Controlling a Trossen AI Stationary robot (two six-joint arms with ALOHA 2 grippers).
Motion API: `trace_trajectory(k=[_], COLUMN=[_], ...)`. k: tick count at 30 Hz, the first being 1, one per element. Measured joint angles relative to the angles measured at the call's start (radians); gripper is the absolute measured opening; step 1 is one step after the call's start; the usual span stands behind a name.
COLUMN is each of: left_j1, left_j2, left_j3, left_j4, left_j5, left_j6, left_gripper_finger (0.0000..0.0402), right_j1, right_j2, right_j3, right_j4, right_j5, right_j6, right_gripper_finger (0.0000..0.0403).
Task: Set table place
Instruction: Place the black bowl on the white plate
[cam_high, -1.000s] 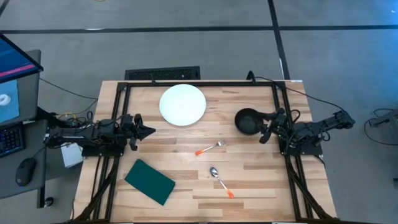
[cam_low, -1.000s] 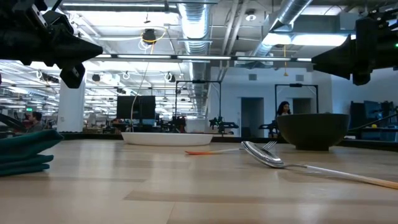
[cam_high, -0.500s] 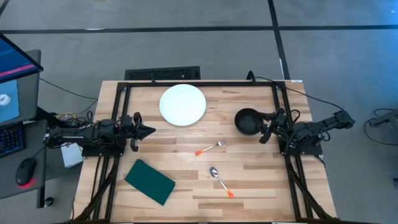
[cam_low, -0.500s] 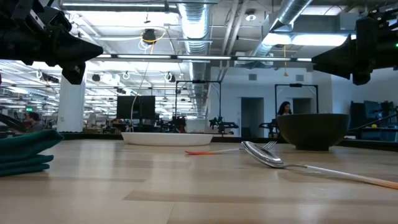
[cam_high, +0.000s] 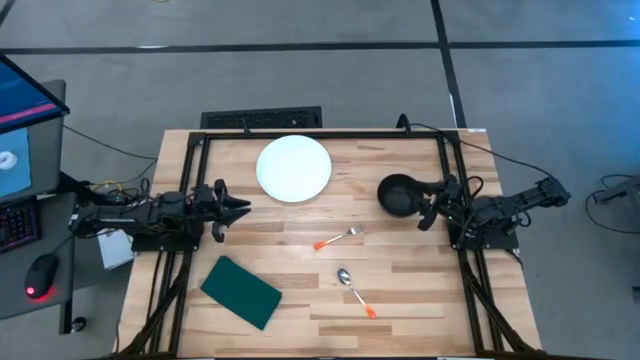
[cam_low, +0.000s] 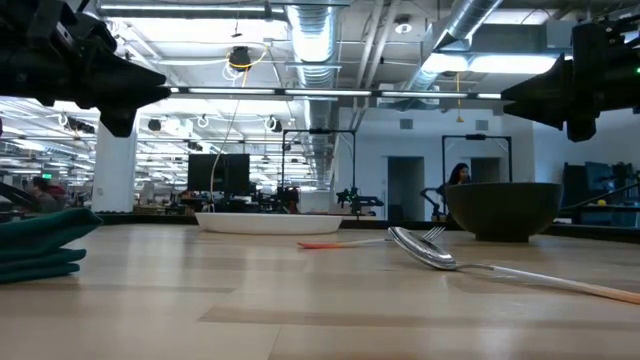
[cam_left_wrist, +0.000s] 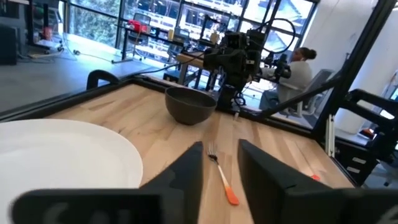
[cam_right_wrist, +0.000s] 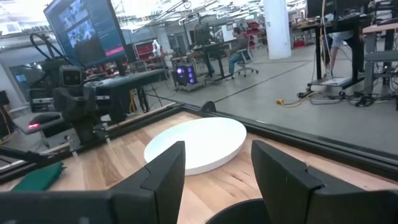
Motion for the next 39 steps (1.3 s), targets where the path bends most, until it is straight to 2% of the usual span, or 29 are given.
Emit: trace_trajectory(k=[4, 7, 11, 15, 20, 25, 31, 39], left_j1=[0.001, 0.01, 0.053, 0.099, 0.165, 0.235, 0.346, 0.561], left_j2=[0.008, 0.008, 0.017, 0.064, 0.165, 0.337, 0.615, 1.028], left_j3=[0.0, -0.001, 0.031, 0.06, 0.139, 0.267, 0.471, 0.785], left_j4=[0.013, 0.03, -0.046, -0.038, -0.039, -0.124, -0.227, -0.49], left_j5=[-0.023, -0.125, -0.297, -0.366, -0.359, -0.317, -0.302, -0.152], left_j6=[-0.01, -0.116, -0.179, -0.117, -0.112, -0.114, -0.086, -0.023], left_gripper_finger=[0.0147, 0.0163, 0.0166, 0.0156, 0.0142, 0.0137, 0.0138, 0.0138], right_j1=[0.0, 0.0, -0.003, -0.01, -0.017, -0.038, -0.054, -0.055], right_j2=[0.0, 0.0, 0.0, 0.0, 0.0, 0.0, 0.0, 0.0], right_j3=[0.0, 0.0, 0.0, 0.0, 0.0, 0.0, 0.0, 0.0], right_j4=[0.0, 0.0, 0.0, 0.0, 0.009, 0.016, 0.019, 0.019], right_j5=[0.0, 0.0, 0.0, 0.001, 0.001, 0.001, 0.001, 0.001], right_j6=[0.0, 0.0, 0.0, 0.0, 0.001, 0.001, 0.002, 0.002], right_gripper_finger=[0.021, 0.021, 0.021, 0.021, 0.021, 0.021, 0.021, 0.021])
